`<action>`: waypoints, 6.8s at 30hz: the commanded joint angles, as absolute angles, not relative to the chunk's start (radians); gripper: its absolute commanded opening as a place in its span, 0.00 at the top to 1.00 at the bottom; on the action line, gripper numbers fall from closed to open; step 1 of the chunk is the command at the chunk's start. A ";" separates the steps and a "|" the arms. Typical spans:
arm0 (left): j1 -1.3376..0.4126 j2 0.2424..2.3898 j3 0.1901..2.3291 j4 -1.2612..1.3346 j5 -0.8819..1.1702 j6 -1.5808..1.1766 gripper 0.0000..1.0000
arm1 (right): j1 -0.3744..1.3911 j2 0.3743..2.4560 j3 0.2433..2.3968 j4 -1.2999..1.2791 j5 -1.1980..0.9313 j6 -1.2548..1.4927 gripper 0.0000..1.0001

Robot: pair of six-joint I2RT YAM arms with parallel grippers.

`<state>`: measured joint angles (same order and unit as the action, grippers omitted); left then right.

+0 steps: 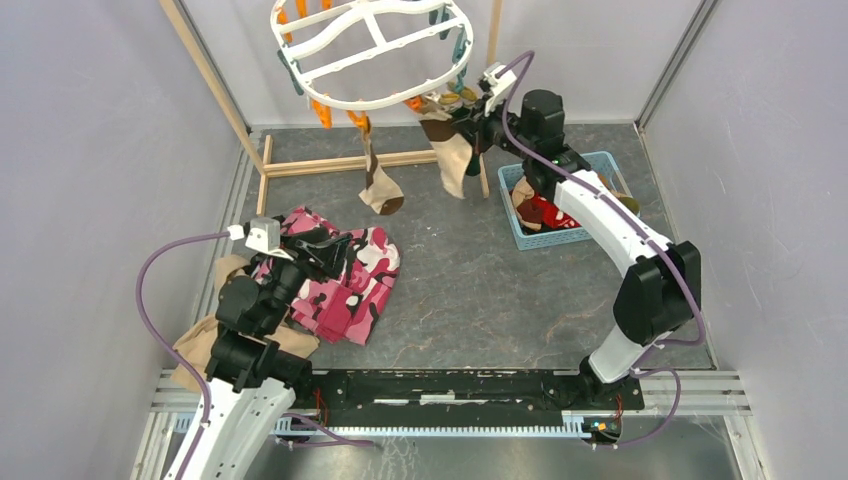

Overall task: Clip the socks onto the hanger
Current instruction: Rotate the hanger at the clothesline.

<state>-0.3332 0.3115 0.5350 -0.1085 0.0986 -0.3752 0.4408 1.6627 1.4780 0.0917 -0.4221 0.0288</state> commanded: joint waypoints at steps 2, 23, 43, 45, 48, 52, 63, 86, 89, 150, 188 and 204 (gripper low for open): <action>-0.335 0.343 0.551 -0.040 0.155 -0.328 0.30 | 0.377 1.684 1.553 0.109 -0.376 0.008 1.00; -0.239 0.828 0.859 0.156 0.100 -0.064 0.22 | 0.325 1.854 1.732 0.116 -0.362 0.057 1.00; 0.130 1.327 1.019 0.872 0.574 -0.331 0.33 | 0.323 1.844 1.701 0.147 -0.418 0.073 1.00; 0.133 1.362 1.046 0.883 0.574 -0.334 0.33 | 0.323 1.845 1.701 0.147 -0.420 0.074 1.00; 0.135 1.422 1.086 0.897 0.575 -0.347 0.33 | 0.324 1.845 1.702 0.147 -0.425 0.075 1.00; 0.136 1.482 1.119 0.931 0.558 -0.360 0.33 | 0.323 1.843 1.701 0.144 -0.426 0.074 1.00; 0.135 1.641 1.183 1.132 0.542 -0.507 0.36 | 0.324 1.844 1.699 0.145 -0.433 0.078 1.00; 0.101 1.826 1.363 1.215 0.549 -0.572 0.38 | 0.323 1.852 1.703 0.156 -0.455 0.106 1.00; 0.090 1.838 1.377 1.222 0.555 -0.572 0.38 | 0.322 1.851 1.701 0.156 -0.456 0.105 1.00; 0.084 1.387 0.963 1.233 0.315 -0.486 0.98 | 0.262 1.564 1.469 0.082 -0.775 -0.134 0.42; -0.112 1.147 0.779 0.978 0.291 -0.421 0.54 | 0.160 1.421 1.353 -0.230 -1.016 -0.370 0.29; -0.111 0.945 0.658 0.834 0.261 -0.398 0.38 | 0.121 1.373 1.324 -0.321 -1.040 -0.456 0.26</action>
